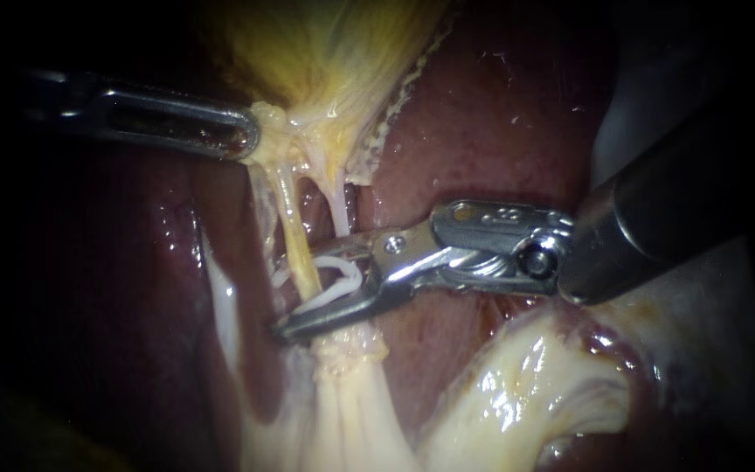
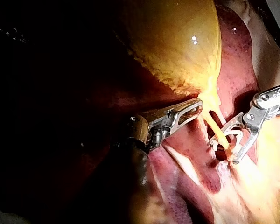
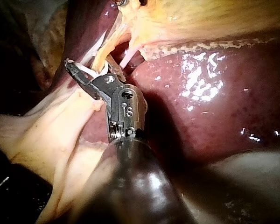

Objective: Clipping first clip left tube

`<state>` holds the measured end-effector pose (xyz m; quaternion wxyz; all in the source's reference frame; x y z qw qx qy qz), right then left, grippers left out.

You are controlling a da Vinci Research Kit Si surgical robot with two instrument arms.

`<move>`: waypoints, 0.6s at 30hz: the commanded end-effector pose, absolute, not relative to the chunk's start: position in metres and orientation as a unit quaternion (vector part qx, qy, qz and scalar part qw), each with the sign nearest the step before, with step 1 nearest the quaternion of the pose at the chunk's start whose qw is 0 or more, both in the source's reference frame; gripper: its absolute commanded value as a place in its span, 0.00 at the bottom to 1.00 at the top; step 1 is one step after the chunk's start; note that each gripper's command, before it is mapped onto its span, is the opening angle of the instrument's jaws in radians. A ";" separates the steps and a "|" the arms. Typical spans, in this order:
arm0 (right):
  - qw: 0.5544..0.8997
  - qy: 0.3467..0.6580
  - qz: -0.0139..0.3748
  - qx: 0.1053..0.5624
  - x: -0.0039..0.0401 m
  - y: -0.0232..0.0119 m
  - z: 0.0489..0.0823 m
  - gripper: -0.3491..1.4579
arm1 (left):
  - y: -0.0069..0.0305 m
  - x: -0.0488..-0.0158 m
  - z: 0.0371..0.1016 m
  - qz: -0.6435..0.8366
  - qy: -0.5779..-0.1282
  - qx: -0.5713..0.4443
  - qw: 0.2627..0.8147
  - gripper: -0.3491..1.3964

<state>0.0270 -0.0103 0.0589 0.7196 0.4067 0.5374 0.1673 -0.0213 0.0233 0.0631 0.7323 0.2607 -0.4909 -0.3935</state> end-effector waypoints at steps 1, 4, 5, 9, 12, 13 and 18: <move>0.715 0.540 0.164 0.413 0.0271 -0.0106 0.0584 0.46 | 0.0233 -0.0213 0.0631 -0.394 -0.491 0.261 0.732 0.00; 0.707 0.543 0.154 0.427 0.0273 -0.0115 0.0572 0.46 | 0.0233 -0.0213 0.0631 -0.394 -0.492 0.261 0.731 0.00; 0.705 0.544 0.149 0.430 0.0273 -0.0119 0.0569 0.46 | 0.0233 -0.0213 0.0631 -0.394 -0.492 0.261 0.731 0.00; 0.698 0.546 0.133 0.444 0.0277 -0.0132 0.0556 0.45 | 0.0233 -0.0213 0.0631 -0.394 -0.492 0.261 0.731 0.00; 0.696 0.546 0.119 0.451 0.0278 -0.0138 0.0553 0.44 | 0.0233 -0.0213 0.0631 -0.394 -0.492 0.261 0.731 0.00; 0.695 0.545 0.115 0.454 0.0279 -0.0139 0.0554 0.44 | 0.0233 -0.0213 0.0631 -0.394 -0.492 0.261 0.731 0.00; 0.697 0.549 0.114 0.447 0.0279 -0.0138 0.0563 0.41 | 0.0233 -0.0213 0.0631 -0.394 -0.492 0.261 0.731 0.00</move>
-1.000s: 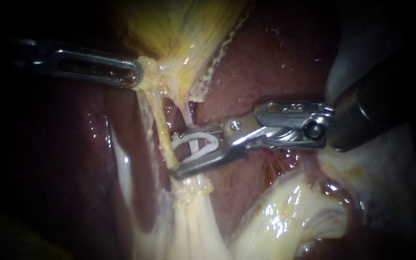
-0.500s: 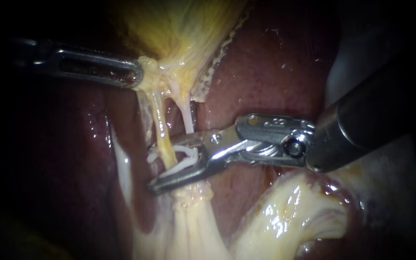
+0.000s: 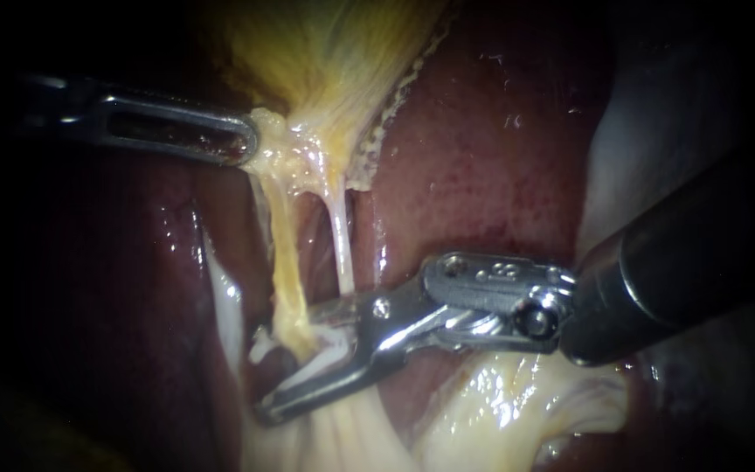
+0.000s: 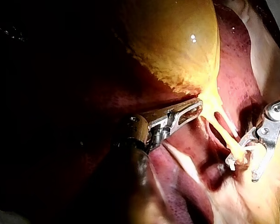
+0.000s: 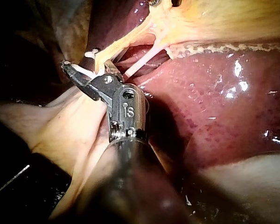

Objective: Clipping first clip left tube

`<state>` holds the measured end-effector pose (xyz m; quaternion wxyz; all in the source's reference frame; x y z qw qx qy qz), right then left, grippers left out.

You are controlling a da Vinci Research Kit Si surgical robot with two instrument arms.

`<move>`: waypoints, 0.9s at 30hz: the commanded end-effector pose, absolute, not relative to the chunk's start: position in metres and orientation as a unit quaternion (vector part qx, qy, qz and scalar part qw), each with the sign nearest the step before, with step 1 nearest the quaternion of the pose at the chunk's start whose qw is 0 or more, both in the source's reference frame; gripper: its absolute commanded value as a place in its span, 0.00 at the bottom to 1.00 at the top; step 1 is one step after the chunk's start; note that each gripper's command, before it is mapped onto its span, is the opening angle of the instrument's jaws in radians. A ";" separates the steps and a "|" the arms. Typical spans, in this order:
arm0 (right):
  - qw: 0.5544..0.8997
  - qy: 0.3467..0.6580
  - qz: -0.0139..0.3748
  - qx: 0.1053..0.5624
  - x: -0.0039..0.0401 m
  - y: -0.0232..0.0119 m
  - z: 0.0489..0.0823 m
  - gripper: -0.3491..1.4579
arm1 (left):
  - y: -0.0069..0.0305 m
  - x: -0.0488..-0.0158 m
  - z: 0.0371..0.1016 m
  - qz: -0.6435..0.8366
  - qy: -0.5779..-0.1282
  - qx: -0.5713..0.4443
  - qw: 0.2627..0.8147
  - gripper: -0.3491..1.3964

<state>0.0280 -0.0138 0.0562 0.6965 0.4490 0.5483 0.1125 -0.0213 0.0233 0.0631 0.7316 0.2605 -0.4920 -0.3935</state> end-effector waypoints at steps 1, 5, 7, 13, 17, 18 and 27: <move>0.698 0.549 0.117 0.445 0.0279 -0.0137 0.0565 0.39 | 0.0233 -0.0213 0.0631 -0.394 -0.492 0.261 0.731 0.00; 0.701 0.550 0.125 0.437 0.0273 -0.0133 0.0569 0.29 | 0.0233 -0.0213 0.0631 -0.394 -0.492 0.261 0.731 0.00; 0.704 0.552 0.135 0.426 0.0271 -0.0132 0.0568 0.17 | 0.0233 -0.0213 0.0631 -0.394 -0.492 0.261 0.731 0.00; 0.710 0.553 0.177 0.399 0.0270 -0.0128 0.0571 0.00 | 0.0233 -0.0213 0.0631 -0.393 -0.492 0.262 0.731 0.00; 0.708 0.552 0.170 0.407 0.0268 -0.0125 0.0577 0.00 | 0.0233 -0.0213 0.0631 -0.393 -0.492 0.262 0.731 0.00; 0.708 0.552 0.170 0.407 0.0267 -0.0125 0.0578 0.00 | 0.0233 -0.0213 0.0631 -0.393 -0.492 0.262 0.731 0.00; 0.708 0.551 0.168 0.408 0.0264 -0.0124 0.0581 0.00 | 0.0233 -0.0213 0.0631 -0.393 -0.492 0.262 0.731 0.00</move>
